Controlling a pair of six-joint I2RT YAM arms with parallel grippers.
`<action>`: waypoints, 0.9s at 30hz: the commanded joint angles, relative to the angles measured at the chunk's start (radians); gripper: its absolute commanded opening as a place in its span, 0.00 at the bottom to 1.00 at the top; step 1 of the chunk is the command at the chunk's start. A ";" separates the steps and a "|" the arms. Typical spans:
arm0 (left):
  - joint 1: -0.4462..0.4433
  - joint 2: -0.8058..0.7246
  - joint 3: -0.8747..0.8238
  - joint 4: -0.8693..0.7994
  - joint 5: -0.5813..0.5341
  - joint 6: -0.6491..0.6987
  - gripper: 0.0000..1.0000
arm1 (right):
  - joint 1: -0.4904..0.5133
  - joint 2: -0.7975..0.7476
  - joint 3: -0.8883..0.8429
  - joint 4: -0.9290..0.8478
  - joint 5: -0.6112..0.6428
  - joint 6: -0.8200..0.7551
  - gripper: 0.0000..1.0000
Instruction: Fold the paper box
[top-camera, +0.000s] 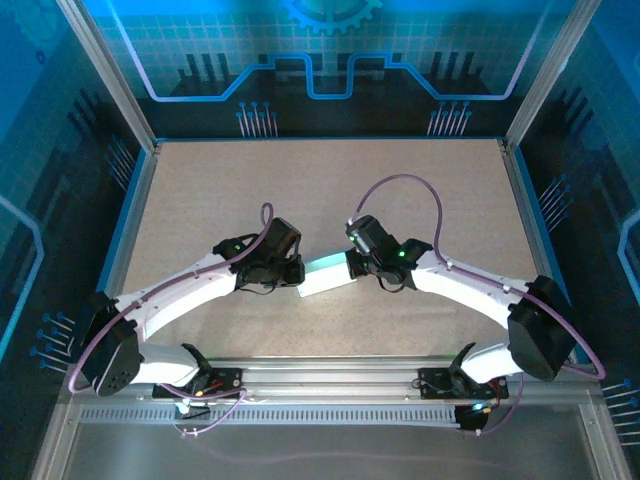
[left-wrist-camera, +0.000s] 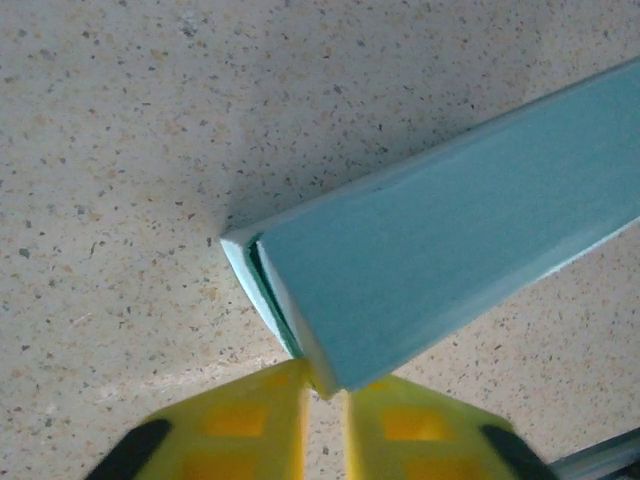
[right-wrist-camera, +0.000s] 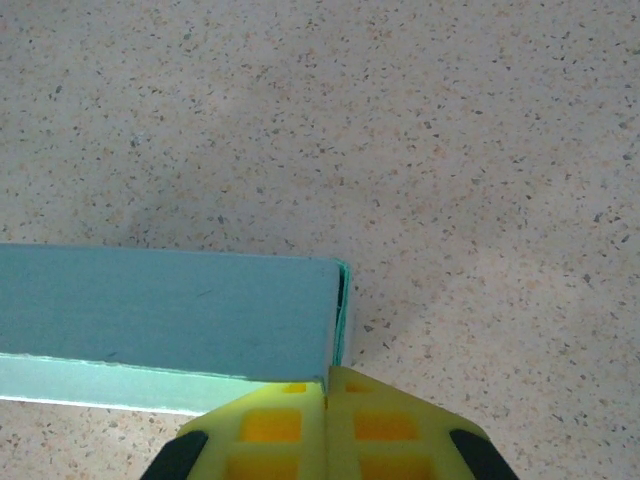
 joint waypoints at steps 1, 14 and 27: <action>0.003 -0.037 0.005 0.014 0.030 0.006 0.32 | 0.012 0.003 -0.023 -0.017 -0.010 -0.008 0.00; 0.023 -0.113 0.009 0.084 -0.121 -0.027 0.63 | 0.018 0.011 -0.015 -0.016 -0.005 -0.005 0.00; 0.043 -0.039 -0.051 0.106 -0.066 -0.087 0.45 | 0.018 0.015 0.000 -0.019 -0.014 -0.012 0.00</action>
